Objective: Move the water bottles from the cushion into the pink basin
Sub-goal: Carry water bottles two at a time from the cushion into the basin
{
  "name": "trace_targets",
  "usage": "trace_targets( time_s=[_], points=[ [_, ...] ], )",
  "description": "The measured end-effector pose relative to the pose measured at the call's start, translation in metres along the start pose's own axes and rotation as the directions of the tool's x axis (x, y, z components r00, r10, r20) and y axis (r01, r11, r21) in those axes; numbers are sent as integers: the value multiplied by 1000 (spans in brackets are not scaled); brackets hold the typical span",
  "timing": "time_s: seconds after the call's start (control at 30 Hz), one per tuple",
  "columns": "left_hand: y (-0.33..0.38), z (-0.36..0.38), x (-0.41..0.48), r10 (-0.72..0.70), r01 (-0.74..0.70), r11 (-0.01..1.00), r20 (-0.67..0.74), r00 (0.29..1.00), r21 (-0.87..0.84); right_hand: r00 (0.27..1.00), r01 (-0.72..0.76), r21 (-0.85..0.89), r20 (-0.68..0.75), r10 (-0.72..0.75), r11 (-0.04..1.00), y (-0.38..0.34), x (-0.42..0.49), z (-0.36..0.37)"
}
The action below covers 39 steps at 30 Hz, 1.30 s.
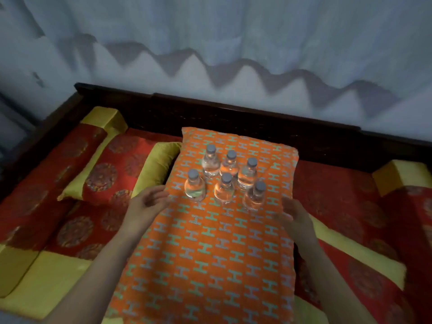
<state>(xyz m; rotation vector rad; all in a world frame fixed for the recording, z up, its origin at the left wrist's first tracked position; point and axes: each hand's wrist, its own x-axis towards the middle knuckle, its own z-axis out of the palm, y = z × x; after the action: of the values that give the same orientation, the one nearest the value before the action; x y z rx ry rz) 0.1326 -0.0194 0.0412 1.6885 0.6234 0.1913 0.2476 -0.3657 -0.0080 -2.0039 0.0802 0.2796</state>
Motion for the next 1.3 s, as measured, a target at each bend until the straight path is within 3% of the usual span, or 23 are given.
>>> trace_targets(
  time_s=[0.13,0.27,0.47,0.6,0.73,0.97,1.3],
  points=[
    [-21,20,49,-32,32,999,53,998,4,1000,-4,-97,2,4,995,7,27,25],
    [-43,43,93,-47,28,995,202,978,97,999,-25,-80,22,27,996,17,48,47],
    [-61,63,125,67,-175,943,354,933,283,999,17,-78,49,-13,997,21,57,67],
    [-75,73,137,38,-112,982,422,906,153,999,45,-109,-13,-47,993,27,62,73],
    [-85,74,142,44,-120,974,360,932,192,997,69,-87,-31,-72,994,32,66,78],
    [-92,63,141,-36,-1,985,209,977,173,984,62,-42,-162,-68,997,36,64,87],
    [-69,29,112,13,-52,990,286,958,128,973,69,22,-222,-62,997,32,29,87]
  ],
)
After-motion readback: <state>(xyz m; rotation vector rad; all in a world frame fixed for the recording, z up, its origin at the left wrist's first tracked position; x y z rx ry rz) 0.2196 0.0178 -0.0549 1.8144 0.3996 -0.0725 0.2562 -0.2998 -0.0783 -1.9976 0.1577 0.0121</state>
